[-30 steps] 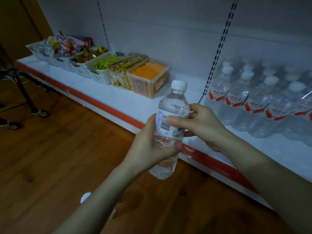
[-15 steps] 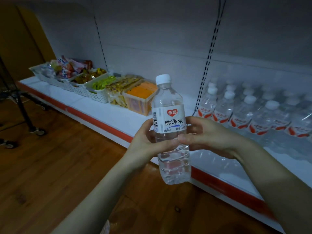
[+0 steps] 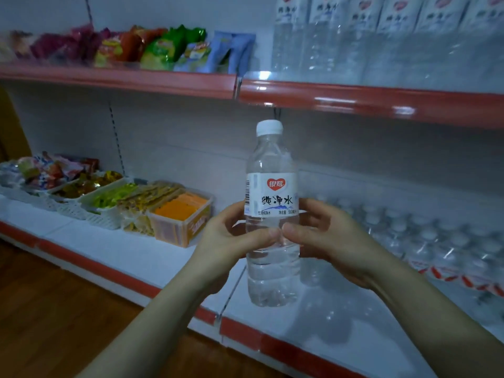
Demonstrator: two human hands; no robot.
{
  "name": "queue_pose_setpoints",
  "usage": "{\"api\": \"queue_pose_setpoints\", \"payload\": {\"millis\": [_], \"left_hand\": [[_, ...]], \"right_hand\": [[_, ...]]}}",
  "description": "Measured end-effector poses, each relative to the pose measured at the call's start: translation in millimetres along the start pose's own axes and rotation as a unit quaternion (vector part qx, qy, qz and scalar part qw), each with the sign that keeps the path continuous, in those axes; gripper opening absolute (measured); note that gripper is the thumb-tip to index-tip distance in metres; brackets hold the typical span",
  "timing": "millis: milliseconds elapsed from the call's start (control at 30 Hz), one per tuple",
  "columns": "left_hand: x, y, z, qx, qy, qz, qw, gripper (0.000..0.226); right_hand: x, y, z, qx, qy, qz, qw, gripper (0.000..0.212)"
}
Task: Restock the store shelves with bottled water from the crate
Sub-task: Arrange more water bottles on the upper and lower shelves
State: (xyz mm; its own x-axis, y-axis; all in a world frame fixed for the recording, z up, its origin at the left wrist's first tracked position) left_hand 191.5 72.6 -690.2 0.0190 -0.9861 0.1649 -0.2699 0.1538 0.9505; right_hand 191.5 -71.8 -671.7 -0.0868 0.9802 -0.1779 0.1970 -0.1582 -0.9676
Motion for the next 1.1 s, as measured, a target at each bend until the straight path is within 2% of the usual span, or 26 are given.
{"api": "queue_pose_setpoints", "payload": {"millis": [133, 333, 433, 567, 633, 700, 833, 1000, 1100], "left_hand": [[30.9, 30.7, -9.7, 0.032, -0.035, -0.008, 0.999, 0.045], [70.5, 88.6, -33.0, 0.101, -0.033, 0.035, 0.994, 0.042], [88.3, 118.6, -47.6, 0.136, -0.035, 0.044, 0.989, 0.042], [104.7, 154.4, -62.3, 0.180, -0.091, -0.005, 0.979, 0.054], [110.7, 169.9, -70.9, 0.191, -0.107, -0.037, 0.975, 0.054], [117.4, 186.3, -84.3, 0.204, -0.110, -0.043, 0.972, 0.051], [135.4, 216.0, -115.3, 0.243, -0.102, -0.083, 0.961, 0.072], [163.6, 235.2, -152.4, 0.272, -0.130, -0.131, 0.944, 0.044], [175.2, 226.9, -175.3, 0.262, -0.139, -0.175, 0.939, 0.037]], "right_hand": [[-29.3, -36.0, 6.6, -0.053, 0.034, 0.049, 0.997, 0.050], [-71.0, -99.7, 9.0, -0.118, 0.100, 0.017, 0.988, 0.044], [-88.0, -127.7, 2.8, -0.141, 0.136, 0.016, 0.981, 0.054], [-105.3, -164.7, -7.8, -0.152, 0.159, -0.006, 0.975, 0.056], [-113.1, -182.8, -16.3, -0.149, 0.159, -0.021, 0.976, 0.057], [-122.3, -200.7, -26.5, -0.151, 0.167, -0.028, 0.974, 0.061], [-143.4, -234.2, -54.7, -0.177, 0.192, -0.007, 0.965, 0.050], [-162.7, -257.8, -95.3, -0.185, 0.201, -0.002, 0.962, 0.044], [-169.5, -252.2, -118.5, -0.165, 0.211, 0.003, 0.963, 0.052]]}}
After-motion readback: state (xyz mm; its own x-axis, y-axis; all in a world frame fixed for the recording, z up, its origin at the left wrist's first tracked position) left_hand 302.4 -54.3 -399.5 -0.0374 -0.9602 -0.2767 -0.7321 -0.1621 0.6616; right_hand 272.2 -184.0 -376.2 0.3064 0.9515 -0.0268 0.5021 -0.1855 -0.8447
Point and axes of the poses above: each hand's wrist, its own z-axis away from the middle knuckle, its own x-axis out of the palm, y = z × x, the point moved 7 cm from there along -z, towards the middle knuckle, and after that the axes turned 11 degrees about y, right-handed, at the moved point
